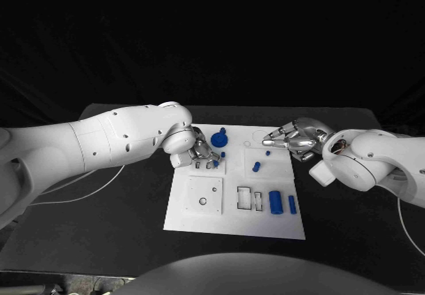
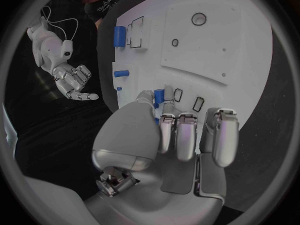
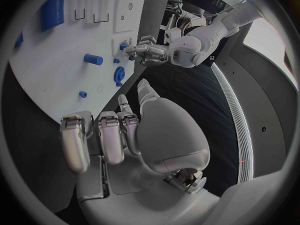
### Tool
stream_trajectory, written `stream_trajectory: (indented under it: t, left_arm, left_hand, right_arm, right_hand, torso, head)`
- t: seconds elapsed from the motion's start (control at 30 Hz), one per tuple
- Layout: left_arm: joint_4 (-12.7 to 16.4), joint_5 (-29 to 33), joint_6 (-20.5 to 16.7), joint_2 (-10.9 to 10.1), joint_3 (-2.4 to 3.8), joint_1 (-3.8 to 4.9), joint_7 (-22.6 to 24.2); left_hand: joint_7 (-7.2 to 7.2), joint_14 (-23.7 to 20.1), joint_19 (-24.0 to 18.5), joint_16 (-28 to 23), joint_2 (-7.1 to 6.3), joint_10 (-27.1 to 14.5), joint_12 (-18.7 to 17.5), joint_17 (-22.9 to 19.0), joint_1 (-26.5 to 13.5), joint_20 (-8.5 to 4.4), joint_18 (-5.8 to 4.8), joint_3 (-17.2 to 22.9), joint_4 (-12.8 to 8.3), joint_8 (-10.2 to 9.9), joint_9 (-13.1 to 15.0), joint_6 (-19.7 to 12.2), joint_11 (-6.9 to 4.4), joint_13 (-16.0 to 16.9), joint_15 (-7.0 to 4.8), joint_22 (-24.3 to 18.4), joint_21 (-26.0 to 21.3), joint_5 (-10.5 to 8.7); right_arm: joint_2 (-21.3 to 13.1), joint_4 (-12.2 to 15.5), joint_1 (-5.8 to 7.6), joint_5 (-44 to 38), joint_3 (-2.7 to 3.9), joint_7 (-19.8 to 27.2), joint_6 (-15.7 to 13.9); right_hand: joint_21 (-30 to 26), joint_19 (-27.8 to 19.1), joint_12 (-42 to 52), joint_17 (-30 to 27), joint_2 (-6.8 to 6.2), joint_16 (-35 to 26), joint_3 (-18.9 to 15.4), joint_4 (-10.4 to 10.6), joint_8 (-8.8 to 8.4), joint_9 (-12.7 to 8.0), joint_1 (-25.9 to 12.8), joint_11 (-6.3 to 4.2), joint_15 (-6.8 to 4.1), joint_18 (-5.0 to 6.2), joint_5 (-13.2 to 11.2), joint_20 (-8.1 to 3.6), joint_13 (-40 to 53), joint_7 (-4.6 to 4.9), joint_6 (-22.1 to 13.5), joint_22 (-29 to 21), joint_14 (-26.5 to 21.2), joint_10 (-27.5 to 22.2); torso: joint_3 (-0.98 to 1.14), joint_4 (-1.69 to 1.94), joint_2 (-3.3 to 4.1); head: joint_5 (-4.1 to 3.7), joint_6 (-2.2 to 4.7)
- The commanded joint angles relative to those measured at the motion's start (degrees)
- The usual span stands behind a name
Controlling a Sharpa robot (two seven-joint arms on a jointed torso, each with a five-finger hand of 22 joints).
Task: Assemble the parts on the task board
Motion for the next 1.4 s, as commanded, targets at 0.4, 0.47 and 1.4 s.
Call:
stream_trajectory:
  t: [0.4,0.47,1.4]
  left_arm:
    - [0.6,-0.5,-1.1,-0.6,0.01,-0.02,-5.4]
    - [0.7,-0.5,-1.3,-0.7,0.01,-0.02,-5.0]
    - [7.6,-0.5,3.7,-8.0,0.56,2.55,-2.9]
  left_hand:
    - [-0.04,6.1,5.9,0.1,-2.03,6.0,0.1,15.1,2.6,-0.29,-0.43,2.4,0.1,0.1,0.9,-0.3,-0.08,15.0,-0.15,15.1,0.1,9.81]
    - [-0.02,6.1,5.9,0.1,-2.33,6.0,0.1,15.1,2.7,-0.27,-0.43,2.7,0.1,0.2,1.1,-0.3,-0.06,15.0,-0.12,15.1,0.1,11.01]
    - [-0.38,6.1,5.9,0.1,-2.77,6.0,0.1,15.1,3.6,-0.31,-0.43,3.8,0.1,0.7,1.5,0.9,-0.35,15.0,-0.27,15.1,0.1,10.74]
  right_arm:
    - [-0.1,-0.2,-0.23,-0.2,-0.03,-0.2,0.8]
    - [-0.1,-0.3,-0.27,-0.2,-0.03,-0.3,0.9]
    - [-0.1,-0.9,-0.89,-0.2,-0.06,-0.5,1.1]
  right_hand:
    - [0.3,6.0,0.1,15.1,0.60,0.2,0.1,0.3,0.23,0.1,-0.1,0.51,0.29,-0.81,0.4,0.31,14.9,-0.10,0.3,15.1,6.0,6.1]
    - [0.3,6.0,0.1,15.1,0.60,0.2,0.1,0.3,0.23,0.1,-0.1,0.51,0.29,-0.81,0.4,0.31,14.9,-0.10,0.3,15.1,6.0,6.1]
    - [0.3,6.0,0.1,15.1,0.66,0.2,0.1,0.2,0.24,0.1,0.0,0.47,0.28,-0.81,0.4,0.32,14.9,-0.13,0.3,15.1,6.0,6.1]
  torso:
    - [0.00,0.02,-0.04]
    - [0.00,0.00,-0.04]
    - [0.05,0.02,-0.05]
  head:
    - [-0.17,0.01]
    - [-0.14,0.01]
    - [-0.02,0.01]
